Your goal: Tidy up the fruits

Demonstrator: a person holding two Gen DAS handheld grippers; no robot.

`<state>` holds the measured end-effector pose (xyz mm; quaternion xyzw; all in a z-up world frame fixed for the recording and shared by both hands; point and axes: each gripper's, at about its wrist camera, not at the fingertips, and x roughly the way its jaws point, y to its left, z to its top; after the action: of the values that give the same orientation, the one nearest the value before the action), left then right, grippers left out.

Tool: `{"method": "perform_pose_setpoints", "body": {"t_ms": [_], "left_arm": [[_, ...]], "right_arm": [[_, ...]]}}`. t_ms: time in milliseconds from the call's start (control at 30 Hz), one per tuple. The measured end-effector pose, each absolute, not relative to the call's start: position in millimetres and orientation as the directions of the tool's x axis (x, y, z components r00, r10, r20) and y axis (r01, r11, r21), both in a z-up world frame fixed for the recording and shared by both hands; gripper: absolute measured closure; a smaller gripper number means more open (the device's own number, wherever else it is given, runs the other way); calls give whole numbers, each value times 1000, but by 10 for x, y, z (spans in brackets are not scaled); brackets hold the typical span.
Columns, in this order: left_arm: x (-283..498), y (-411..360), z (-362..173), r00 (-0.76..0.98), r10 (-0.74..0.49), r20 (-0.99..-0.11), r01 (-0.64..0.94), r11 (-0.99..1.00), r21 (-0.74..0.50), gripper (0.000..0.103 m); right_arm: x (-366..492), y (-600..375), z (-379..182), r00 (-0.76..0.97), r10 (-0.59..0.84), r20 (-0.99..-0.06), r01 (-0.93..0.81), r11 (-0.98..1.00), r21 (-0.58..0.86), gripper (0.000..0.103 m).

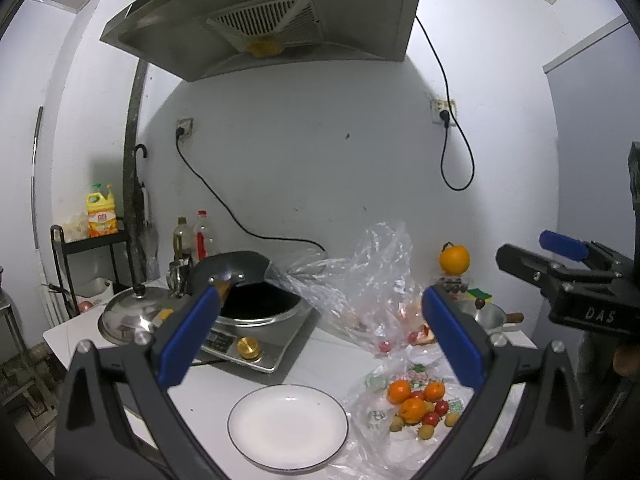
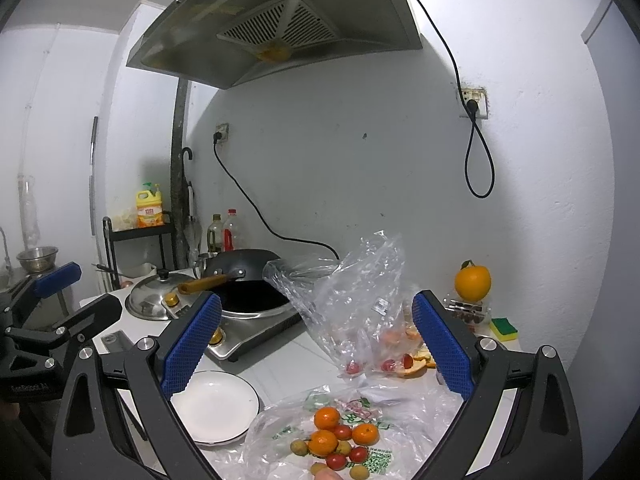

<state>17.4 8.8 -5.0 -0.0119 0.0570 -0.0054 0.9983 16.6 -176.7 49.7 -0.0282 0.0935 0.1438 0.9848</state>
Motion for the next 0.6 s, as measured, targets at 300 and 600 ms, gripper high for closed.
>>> {"method": "perform_pose_setpoints", "body": {"t_ms": [300,600], "left_arm": [[192,144,-67,994,-29,-110,25,999,-41,1],[224,174,-90,993,-35,-112,31,999,-37,1]], "right_arm": [[215,-1753,471,939,275,-206,-287,958,-29,5],[234,-1762,470,940,268,-210,-279,960,-28,5]]}}
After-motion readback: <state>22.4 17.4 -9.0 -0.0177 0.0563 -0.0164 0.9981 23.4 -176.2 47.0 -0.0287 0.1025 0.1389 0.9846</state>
